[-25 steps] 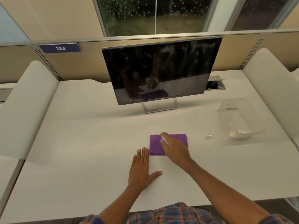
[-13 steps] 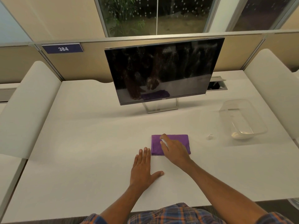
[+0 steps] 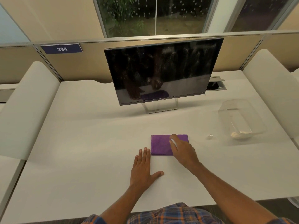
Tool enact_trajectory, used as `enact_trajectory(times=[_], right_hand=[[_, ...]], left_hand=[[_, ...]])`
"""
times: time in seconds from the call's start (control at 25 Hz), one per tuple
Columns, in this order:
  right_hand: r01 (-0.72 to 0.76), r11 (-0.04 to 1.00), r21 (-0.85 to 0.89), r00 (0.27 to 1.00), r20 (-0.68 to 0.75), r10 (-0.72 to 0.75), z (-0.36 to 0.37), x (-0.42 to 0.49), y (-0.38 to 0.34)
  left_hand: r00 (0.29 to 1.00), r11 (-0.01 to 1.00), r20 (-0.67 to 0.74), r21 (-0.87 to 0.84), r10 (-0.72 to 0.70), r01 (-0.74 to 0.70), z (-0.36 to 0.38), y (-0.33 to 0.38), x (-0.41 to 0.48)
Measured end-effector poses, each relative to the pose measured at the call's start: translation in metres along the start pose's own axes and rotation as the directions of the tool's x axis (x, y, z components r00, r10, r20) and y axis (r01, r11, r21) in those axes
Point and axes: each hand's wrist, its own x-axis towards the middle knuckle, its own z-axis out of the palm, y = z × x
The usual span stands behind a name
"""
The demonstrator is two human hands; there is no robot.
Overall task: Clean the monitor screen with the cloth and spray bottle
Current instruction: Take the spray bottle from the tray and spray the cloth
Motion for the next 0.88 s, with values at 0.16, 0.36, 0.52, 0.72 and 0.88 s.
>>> enact_trajectory(times=[0.16,0.36,0.52,0.72,0.88], right_hand=[[0.041,0.999,0.025,0.998,0.039,-0.042,-0.009,-0.003,0.013],[0.065,0.992,0.103,0.988,0.130,-0.078,-0.017,-0.008,0.027],[0.053,0.997,0.050,0.997,0.061,-0.056,-0.018,-0.008,0.030],[-0.031,0.998,0.050,0.999,-0.036,0.033,-0.016,-0.007,0.035],[-0.038,0.988,0.147,0.999,0.019,0.036,-0.022,-0.006,0.035]], left_hand=[[1.000,1.000,-0.002,0.008,0.006,-0.006,-0.001,0.000,0.000],[1.000,1.000,-0.006,0.008,0.004,-0.004,0.000,0.000,0.000],[1.000,1.000,-0.001,0.016,0.004,-0.004,0.001,-0.001,0.000],[1.000,1.000,0.005,0.014,0.003,-0.003,0.002,-0.001,0.000],[1.000,1.000,0.001,0.011,0.004,-0.004,0.003,-0.001,0.000]])
